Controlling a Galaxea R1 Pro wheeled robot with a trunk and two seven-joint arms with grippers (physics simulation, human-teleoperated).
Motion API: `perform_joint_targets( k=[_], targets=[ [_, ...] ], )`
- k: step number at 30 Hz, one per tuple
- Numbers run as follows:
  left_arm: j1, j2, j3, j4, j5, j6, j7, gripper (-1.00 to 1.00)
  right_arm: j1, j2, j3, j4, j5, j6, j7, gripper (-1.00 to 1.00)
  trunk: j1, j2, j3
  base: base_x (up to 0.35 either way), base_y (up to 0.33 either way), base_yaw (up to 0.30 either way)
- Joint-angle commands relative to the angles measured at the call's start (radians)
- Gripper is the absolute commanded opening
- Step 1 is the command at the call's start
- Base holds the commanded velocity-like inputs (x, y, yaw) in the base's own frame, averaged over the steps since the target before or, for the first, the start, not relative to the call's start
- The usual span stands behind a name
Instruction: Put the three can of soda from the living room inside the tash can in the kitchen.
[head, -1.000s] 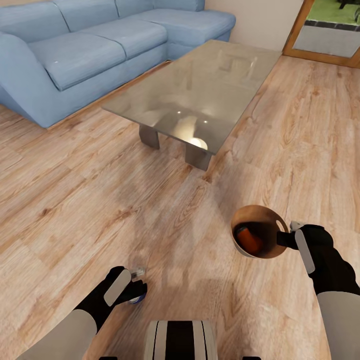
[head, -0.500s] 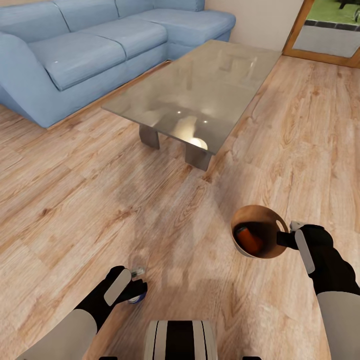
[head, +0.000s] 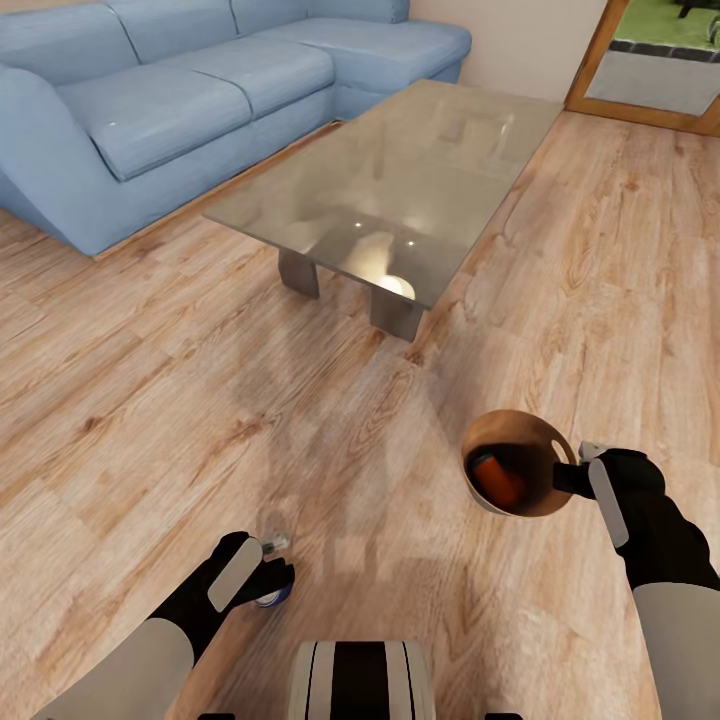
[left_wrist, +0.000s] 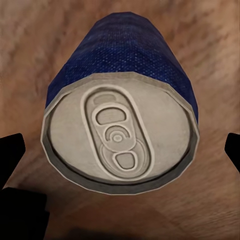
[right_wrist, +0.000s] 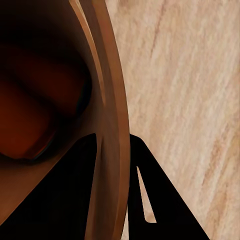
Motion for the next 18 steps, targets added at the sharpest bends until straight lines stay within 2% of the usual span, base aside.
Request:
perform_joint_targets(
  k=[1,11,18],
  targets=[
    [0.000,0.000,-0.001,0.000,0.000,-0.001,0.000,1.00,0.000,0.000,0.000,0.083,-0.011,0.000,0.006,-1.00,0.073,0.000,0.000,0.000,0.000,0.000],
    [0.000,0.004,-0.003,0.002,-0.001,-0.026,-0.058,1.00,0.000,0.001,0.006,0.083,-0.011,0.000,0.006,-1.00,0.073,0.000,0.000,0.000,0.000,0.000],
    [0.000,0.004,-0.003,0.002,-0.002,-0.029,-0.064,1.00,0.000,0.001,0.008,0.083,-0.011,0.000,0.006,-1.00,0.076,-0.002,-0.027,0.000,0.000,0.000]
  ],
)
